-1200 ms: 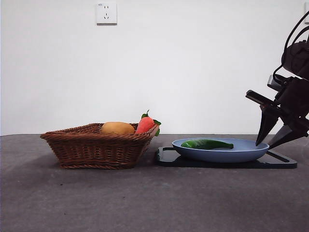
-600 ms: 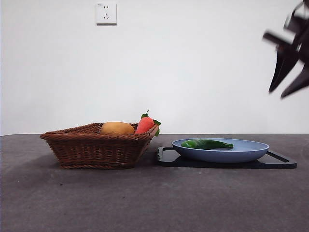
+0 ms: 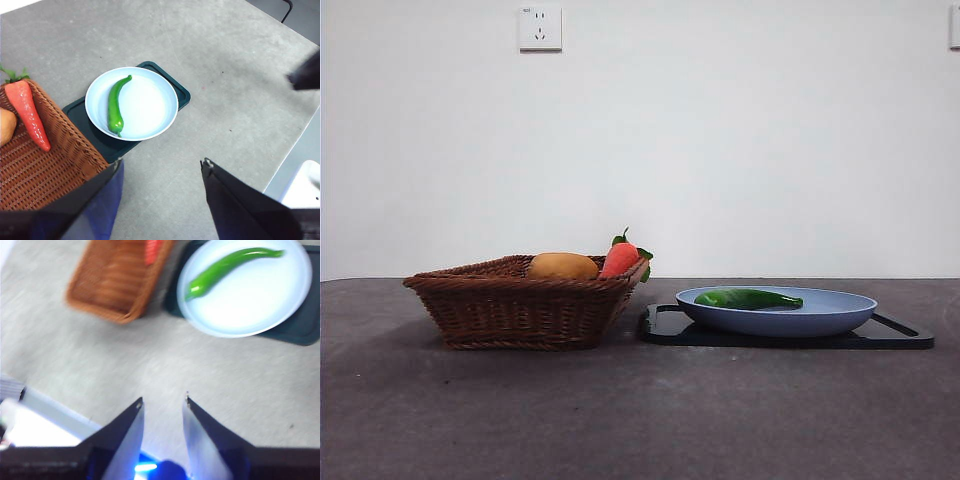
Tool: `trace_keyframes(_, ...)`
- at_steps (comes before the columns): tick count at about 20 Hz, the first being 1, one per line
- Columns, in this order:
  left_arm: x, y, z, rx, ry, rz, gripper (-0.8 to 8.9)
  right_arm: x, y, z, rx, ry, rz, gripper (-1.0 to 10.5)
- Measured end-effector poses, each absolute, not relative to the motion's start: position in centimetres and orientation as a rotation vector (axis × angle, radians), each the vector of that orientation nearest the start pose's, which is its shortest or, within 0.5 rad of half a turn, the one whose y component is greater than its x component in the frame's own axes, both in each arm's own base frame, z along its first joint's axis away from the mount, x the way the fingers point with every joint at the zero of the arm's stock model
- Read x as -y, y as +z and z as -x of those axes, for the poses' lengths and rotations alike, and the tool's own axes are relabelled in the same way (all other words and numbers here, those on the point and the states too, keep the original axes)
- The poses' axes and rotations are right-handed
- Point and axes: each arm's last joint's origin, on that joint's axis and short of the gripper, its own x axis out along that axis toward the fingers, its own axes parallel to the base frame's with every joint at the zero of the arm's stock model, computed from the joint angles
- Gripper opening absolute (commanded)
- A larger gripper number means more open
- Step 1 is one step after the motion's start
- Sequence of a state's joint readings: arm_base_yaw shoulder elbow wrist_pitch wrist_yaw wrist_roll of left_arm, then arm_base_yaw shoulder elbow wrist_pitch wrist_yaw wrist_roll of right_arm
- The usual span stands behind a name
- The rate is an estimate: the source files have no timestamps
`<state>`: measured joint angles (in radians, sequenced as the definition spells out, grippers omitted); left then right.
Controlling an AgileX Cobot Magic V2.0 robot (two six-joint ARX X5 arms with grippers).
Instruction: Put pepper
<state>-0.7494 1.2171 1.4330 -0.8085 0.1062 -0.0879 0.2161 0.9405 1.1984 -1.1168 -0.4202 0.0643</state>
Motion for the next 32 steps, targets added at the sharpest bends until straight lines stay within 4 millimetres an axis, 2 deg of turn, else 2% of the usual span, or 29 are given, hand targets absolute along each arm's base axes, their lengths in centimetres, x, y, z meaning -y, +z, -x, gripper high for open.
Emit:
trace_keyframes(1,16.2,40.8,-17.0,-0.614,-0.803,-0.114,2.38,-4.3,36.8,-13.5,-0.878,0.578,-0.142,1.2)
trace_keyframes(3,16.2,40.8,-17.0,-0.620,-0.802,-0.117,1.12,-4.2,36.9,-12.9,-0.876,0.583,-0.138,0.2)
trace_keyframes(5,16.2,40.7,-16.9,-0.627,-0.801,-0.119,0.13,-4.2,36.8,-12.7,-0.887,0.587,-0.126,0.1)
trace_keyframes(13,16.2,40.7,-17.0,-0.626,-0.802,-0.118,0.06,-4.2,36.8,-12.7,-0.886,0.593,-0.110,0.1)
trace_keyframes(24,16.3,41.8,-17.7,-0.482,-0.783,-0.117,0.06,-4.2,36.8,-12.7,-0.886,0.591,-0.108,0.1)
trace_keyframes(26,15.3,42.6,-18.9,-0.383,-0.702,-0.109,0.06,-4.2,36.8,-12.7,-0.886,0.591,-0.108,0.1)
trace_keyframes(28,12.9,43.8,-19.7,-0.287,-0.609,-0.091,0.06,-4.2,36.8,-12.7,-0.886,0.591,-0.108,0.1)
trace_keyframes(30,10.2,45.1,-19.0,-0.214,-0.523,-0.079,0.06,-4.2,36.8,-12.7,-0.886,0.591,-0.108,0.1)
trace_keyframes(32,7.2,46.5,-17.5,-0.134,-0.453,-0.073,0.06,-4.2,36.8,-12.7,-0.886,0.591,-0.108,0.1)
